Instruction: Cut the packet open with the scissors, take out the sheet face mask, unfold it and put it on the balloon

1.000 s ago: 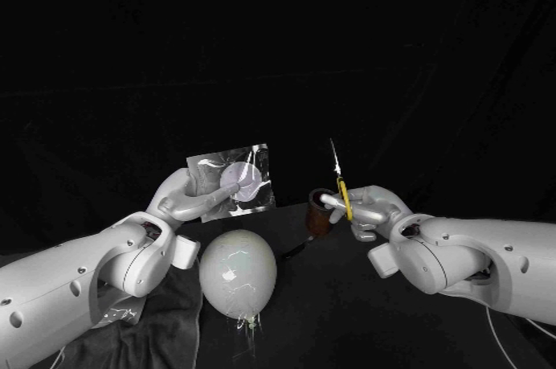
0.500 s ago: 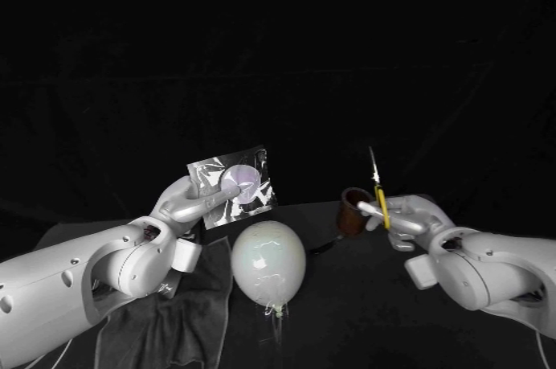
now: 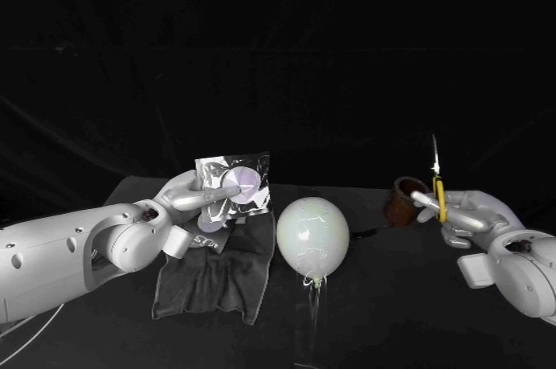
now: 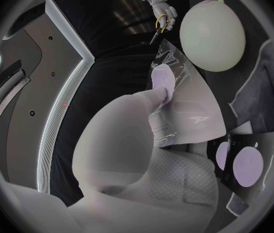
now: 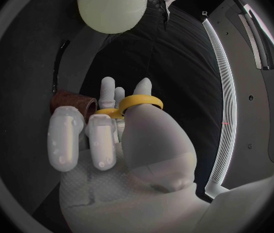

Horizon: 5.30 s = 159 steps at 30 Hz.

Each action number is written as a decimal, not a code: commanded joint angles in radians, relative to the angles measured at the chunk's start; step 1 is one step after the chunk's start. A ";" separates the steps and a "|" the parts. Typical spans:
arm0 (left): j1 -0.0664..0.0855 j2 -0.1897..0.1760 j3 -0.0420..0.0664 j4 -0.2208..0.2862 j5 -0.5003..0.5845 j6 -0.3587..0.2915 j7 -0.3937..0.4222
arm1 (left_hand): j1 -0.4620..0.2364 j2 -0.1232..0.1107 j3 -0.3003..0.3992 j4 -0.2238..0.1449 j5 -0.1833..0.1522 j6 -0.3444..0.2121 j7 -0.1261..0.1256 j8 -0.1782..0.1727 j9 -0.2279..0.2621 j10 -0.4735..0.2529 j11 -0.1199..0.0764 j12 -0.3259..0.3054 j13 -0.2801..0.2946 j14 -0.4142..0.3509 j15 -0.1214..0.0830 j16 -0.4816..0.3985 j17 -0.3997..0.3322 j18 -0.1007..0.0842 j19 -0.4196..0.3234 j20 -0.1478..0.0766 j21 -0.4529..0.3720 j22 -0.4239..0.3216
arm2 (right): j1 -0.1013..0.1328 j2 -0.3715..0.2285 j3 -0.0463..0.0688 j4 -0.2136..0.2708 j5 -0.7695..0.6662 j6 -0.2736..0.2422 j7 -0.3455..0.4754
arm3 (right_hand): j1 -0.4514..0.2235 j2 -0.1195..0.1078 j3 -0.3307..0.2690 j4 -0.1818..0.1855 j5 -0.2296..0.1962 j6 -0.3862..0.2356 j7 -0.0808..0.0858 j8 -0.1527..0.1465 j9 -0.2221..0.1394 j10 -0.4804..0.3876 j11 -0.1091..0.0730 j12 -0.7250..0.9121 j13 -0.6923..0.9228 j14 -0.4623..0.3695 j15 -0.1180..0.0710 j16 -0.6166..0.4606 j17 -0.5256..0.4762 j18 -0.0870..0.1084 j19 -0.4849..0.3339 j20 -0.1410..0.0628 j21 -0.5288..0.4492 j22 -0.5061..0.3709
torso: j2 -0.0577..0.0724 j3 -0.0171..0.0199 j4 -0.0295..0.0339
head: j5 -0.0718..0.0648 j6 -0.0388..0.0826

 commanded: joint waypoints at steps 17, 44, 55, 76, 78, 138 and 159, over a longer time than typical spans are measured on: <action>-0.066 -0.079 -0.082 -0.058 -0.026 0.151 -0.155 | -0.029 -0.025 -0.031 -0.018 0.003 0.009 -0.001 0.012 0.102 0.001 -0.001 0.004 0.000 -0.001 -0.003 -0.009 0.008 0.010 -0.003 -0.001 0.006 0.004 | -0.015 0.025 0.001 -0.021 -0.010 0.030 0.015 | 0.070 0.070 -0.030 0.000 -0.002 0.003 0.006 -0.011 -0.001 0.111 -0.097 0.024 -0.002 0.056 0.007 -0.006 0.039 0.010 0.002 0.008 -0.001 0.188 | -0.011 -0.0021 0.0063 | 0.105 -0.081; -0.110 -0.069 -0.090 -0.080 -0.241 -0.060 -0.261 | -0.098 -0.133 -0.263 0.091 0.004 -0.335 0.110 0.008 0.114 -0.372 0.124 0.033 0.009 -0.362 0.125 -0.063 0.016 -0.035 -0.301 0.122 -0.160 -0.010 | -0.019 0.029 0.001 -0.019 0.002 0.036 0.025 | 0.066 0.069 -0.030 0.002 -0.002 0.002 0.007 -0.015 -0.001 0.110 -0.095 0.019 -0.002 0.055 0.009 -0.009 0.033 0.011 0.000 0.009 -0.006 0.187 | -0.013 -0.0024 0.0062 | 0.118 -0.108; -0.109 -0.089 -0.084 -0.072 -0.296 -0.099 -0.142 | 0.040 -0.113 -0.546 0.181 0.003 -0.403 0.076 0.113 0.136 -0.471 0.131 0.114 0.019 -0.513 0.142 0.072 0.089 -0.094 -0.474 0.121 -0.156 -0.010 | -0.021 0.027 0.001 -0.021 0.004 0.038 0.027 | 0.065 0.067 -0.030 0.002 -0.002 0.000 0.009 -0.019 -0.002 0.108 -0.094 0.015 -0.002 0.055 0.010 -0.010 0.032 0.011 0.000 0.010 -0.006 0.187 | -0.013 -0.0025 0.0073 | 0.120 -0.111; -0.033 -0.152 -0.072 -0.050 -0.360 -0.132 -0.120 | 0.083 -0.126 -0.666 0.223 0.005 -0.377 0.112 0.166 0.101 -0.507 0.128 0.226 0.029 -0.573 0.135 0.263 0.149 -0.059 -0.337 0.114 -0.092 0.018 | -0.025 0.031 0.001 -0.024 0.007 0.041 0.026 | 0.062 0.065 -0.030 0.004 -0.002 -0.003 0.011 -0.024 -0.002 0.105 -0.092 0.009 -0.001 0.054 0.012 -0.011 0.031 0.012 -0.002 0.012 -0.009 0.186 | -0.013 -0.0014 0.0050 | 0.124 -0.104; -0.025 -0.153 -0.072 -0.051 -0.361 -0.126 -0.125 | 0.082 -0.122 -0.664 0.223 0.005 -0.372 0.110 0.169 0.097 -0.507 0.126 0.236 0.030 -0.565 0.131 0.285 0.154 -0.046 -0.318 0.112 -0.079 0.024 | -0.025 0.031 0.001 -0.024 0.007 0.041 0.026 | 0.060 0.065 -0.030 0.004 -0.002 -0.003 0.012 -0.025 -0.002 0.104 -0.091 0.008 -0.001 0.054 0.012 -0.011 0.030 0.012 -0.001 0.012 -0.008 0.186 | -0.013 -0.0017 0.0046 | 0.124 -0.104; 0.042 0.174 0.053 -0.216 -0.299 -0.062 0.041 | 0.218 -0.019 -0.476 0.216 0.004 -0.138 0.052 0.051 -0.070 -0.318 0.064 0.213 0.000 -0.363 0.061 0.373 0.062 0.009 -0.240 0.088 0.056 0.079 | 0.037 0.171 0.003 -0.160 -0.556 0.253 -0.272 | 0.272 0.123 -0.004 -0.118 0.055 -0.012 0.026 -0.139 -0.031 0.084 -0.077 -0.162 -0.061 0.043 0.026 -0.035 0.000 0.019 -0.016 0.028 -0.042 0.178 | -0.013 -0.0020 0.0037 | -0.157 0.049; 0.117 0.358 0.066 -0.529 -0.274 -0.045 -0.029 | -0.023 -0.081 -0.430 0.217 0.003 -0.117 0.050 -0.023 -0.099 -0.211 0.057 0.109 0.004 -0.292 0.058 0.261 0.009 -0.004 -0.323 0.118 0.014 0.049 | 0.164 0.512 0.019 -0.464 -1.229 0.479 -0.390 | 0.330 0.120 0.038 -0.139 0.005 0.005 0.025 -0.152 -0.033 0.104 -0.077 -0.197 -0.083 0.051 0.025 -0.028 0.016 0.012 -0.001 0.026 -0.017 0.187 | -0.012 -0.0022 0.0049 | -0.171 0.098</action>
